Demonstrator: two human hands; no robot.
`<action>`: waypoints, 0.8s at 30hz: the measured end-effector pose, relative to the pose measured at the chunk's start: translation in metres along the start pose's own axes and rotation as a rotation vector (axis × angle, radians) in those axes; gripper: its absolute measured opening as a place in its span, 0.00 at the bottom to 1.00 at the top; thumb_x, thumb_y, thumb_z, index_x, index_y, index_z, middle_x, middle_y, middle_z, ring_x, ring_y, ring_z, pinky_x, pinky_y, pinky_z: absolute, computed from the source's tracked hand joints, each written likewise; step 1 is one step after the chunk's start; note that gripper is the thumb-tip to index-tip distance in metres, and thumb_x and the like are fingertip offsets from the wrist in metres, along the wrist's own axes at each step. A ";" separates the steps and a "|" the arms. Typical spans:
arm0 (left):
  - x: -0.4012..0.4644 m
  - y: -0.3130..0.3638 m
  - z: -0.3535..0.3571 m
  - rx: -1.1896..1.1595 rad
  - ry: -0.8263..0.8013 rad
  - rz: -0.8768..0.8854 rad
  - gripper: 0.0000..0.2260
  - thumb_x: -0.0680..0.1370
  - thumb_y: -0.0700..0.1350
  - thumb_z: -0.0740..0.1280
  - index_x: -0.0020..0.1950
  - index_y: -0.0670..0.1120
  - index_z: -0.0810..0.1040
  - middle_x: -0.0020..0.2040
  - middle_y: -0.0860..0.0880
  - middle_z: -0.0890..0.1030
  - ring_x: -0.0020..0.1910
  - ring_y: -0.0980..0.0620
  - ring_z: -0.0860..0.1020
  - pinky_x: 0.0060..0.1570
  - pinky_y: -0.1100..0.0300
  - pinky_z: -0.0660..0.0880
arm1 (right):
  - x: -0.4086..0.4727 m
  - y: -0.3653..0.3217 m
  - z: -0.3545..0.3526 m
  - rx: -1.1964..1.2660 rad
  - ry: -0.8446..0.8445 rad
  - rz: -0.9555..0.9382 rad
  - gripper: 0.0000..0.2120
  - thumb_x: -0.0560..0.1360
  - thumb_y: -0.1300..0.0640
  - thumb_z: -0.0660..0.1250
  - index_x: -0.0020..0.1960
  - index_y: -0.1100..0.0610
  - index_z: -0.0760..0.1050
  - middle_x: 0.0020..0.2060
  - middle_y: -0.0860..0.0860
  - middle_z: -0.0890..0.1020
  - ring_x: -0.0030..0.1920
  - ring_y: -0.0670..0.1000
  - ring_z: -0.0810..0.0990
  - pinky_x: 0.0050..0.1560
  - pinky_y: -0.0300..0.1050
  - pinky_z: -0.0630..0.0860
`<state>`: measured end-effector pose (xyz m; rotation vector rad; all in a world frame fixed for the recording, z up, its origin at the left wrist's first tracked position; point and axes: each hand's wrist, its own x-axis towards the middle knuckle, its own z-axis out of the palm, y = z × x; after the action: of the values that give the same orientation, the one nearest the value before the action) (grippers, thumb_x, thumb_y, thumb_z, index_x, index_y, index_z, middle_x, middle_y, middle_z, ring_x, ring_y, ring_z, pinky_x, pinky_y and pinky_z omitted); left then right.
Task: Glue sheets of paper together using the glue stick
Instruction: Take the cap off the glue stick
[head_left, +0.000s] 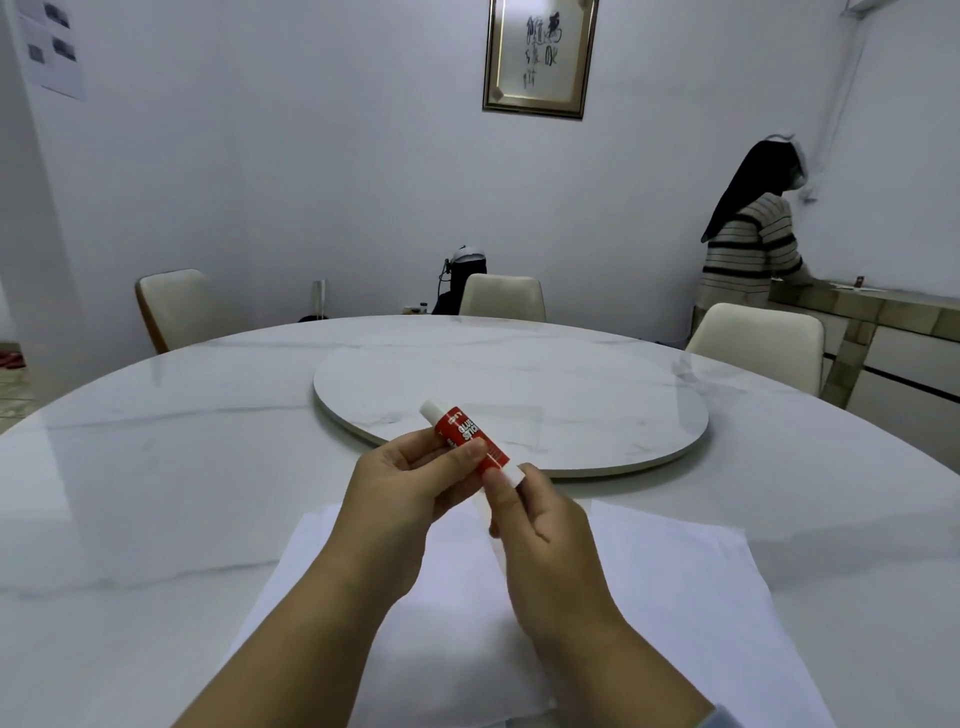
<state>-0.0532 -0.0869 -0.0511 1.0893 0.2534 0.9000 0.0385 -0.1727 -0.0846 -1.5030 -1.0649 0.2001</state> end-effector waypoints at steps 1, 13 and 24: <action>0.000 0.000 0.001 -0.002 -0.010 -0.001 0.12 0.63 0.41 0.73 0.44 0.39 0.85 0.43 0.42 0.86 0.45 0.48 0.85 0.42 0.63 0.80 | 0.001 -0.002 -0.001 0.114 -0.055 0.082 0.27 0.74 0.30 0.50 0.30 0.50 0.69 0.25 0.47 0.76 0.28 0.43 0.70 0.34 0.35 0.69; -0.002 0.002 0.003 0.056 0.000 0.011 0.13 0.64 0.41 0.73 0.46 0.38 0.84 0.45 0.41 0.86 0.46 0.46 0.85 0.43 0.64 0.80 | 0.004 -0.007 -0.006 0.364 -0.144 0.276 0.26 0.80 0.40 0.49 0.31 0.54 0.65 0.22 0.49 0.71 0.26 0.49 0.68 0.36 0.42 0.65; -0.001 0.002 0.001 0.066 0.006 0.023 0.12 0.62 0.42 0.73 0.43 0.40 0.85 0.43 0.42 0.86 0.44 0.48 0.85 0.42 0.64 0.80 | 0.006 -0.009 -0.006 0.403 -0.154 0.312 0.26 0.80 0.40 0.51 0.31 0.56 0.67 0.23 0.50 0.71 0.24 0.47 0.69 0.32 0.39 0.67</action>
<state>-0.0540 -0.0877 -0.0485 1.1529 0.2781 0.9209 0.0416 -0.1738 -0.0728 -1.2903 -0.8414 0.7169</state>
